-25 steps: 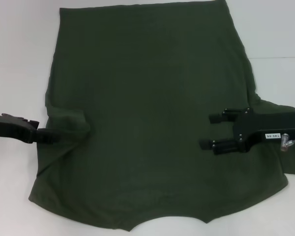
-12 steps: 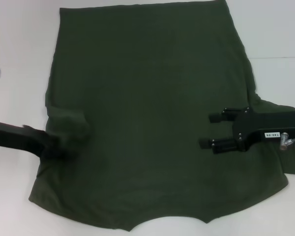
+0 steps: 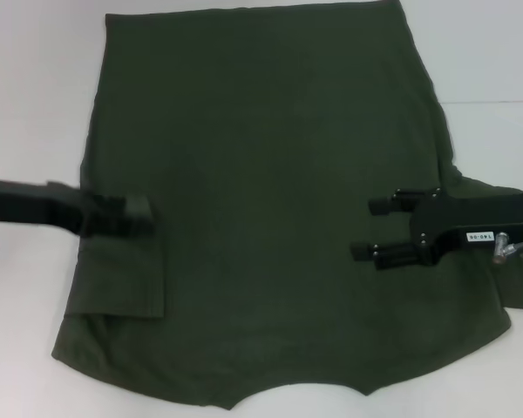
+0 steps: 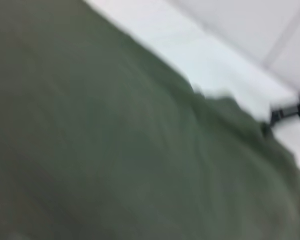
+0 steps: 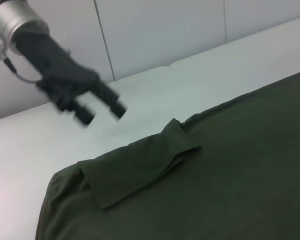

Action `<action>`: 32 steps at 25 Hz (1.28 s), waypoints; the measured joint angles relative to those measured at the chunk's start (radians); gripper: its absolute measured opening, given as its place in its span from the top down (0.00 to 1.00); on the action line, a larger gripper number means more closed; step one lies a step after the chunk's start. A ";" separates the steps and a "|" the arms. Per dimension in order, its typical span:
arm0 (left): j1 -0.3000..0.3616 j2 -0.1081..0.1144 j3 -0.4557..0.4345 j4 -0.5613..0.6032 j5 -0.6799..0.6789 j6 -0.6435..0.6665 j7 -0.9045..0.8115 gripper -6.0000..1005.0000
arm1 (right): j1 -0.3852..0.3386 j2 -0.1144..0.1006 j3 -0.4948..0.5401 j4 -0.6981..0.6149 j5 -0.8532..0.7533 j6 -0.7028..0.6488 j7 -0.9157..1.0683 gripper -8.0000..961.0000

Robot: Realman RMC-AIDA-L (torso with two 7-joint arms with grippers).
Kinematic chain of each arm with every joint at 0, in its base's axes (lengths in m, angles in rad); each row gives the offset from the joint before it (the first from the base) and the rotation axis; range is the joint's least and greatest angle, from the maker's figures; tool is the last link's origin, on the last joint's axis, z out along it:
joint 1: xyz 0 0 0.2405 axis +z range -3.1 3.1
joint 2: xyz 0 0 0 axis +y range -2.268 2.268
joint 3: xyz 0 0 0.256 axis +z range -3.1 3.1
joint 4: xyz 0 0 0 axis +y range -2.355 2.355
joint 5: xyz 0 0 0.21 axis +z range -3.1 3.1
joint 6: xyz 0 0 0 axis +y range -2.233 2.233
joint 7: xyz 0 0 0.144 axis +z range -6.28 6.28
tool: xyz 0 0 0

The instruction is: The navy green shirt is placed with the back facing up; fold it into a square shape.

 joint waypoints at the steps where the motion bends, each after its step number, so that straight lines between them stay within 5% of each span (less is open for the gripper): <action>1: 0.006 0.000 -0.016 0.002 -0.019 -0.012 0.006 0.16 | 0.000 0.001 0.001 0.000 0.000 0.000 0.000 0.02; 11: 0.093 -0.049 -0.038 -0.012 -0.299 -0.208 0.081 0.16 | 0.016 0.009 0.080 -0.001 0.014 0.012 0.000 0.02; 18: 0.119 -0.074 -0.040 -0.123 -0.484 -0.298 0.276 0.16 | 0.021 0.010 0.167 0.000 0.036 0.040 0.011 0.02; 26: 0.141 -0.067 -0.003 -0.323 -0.575 -0.252 0.658 0.16 | 0.017 0.003 0.192 -0.001 0.077 0.046 0.112 0.02; 32: 0.177 -0.025 0.134 -0.361 -0.574 -0.122 0.763 0.16 | 0.014 -0.012 0.183 -0.001 0.071 0.047 0.186 0.02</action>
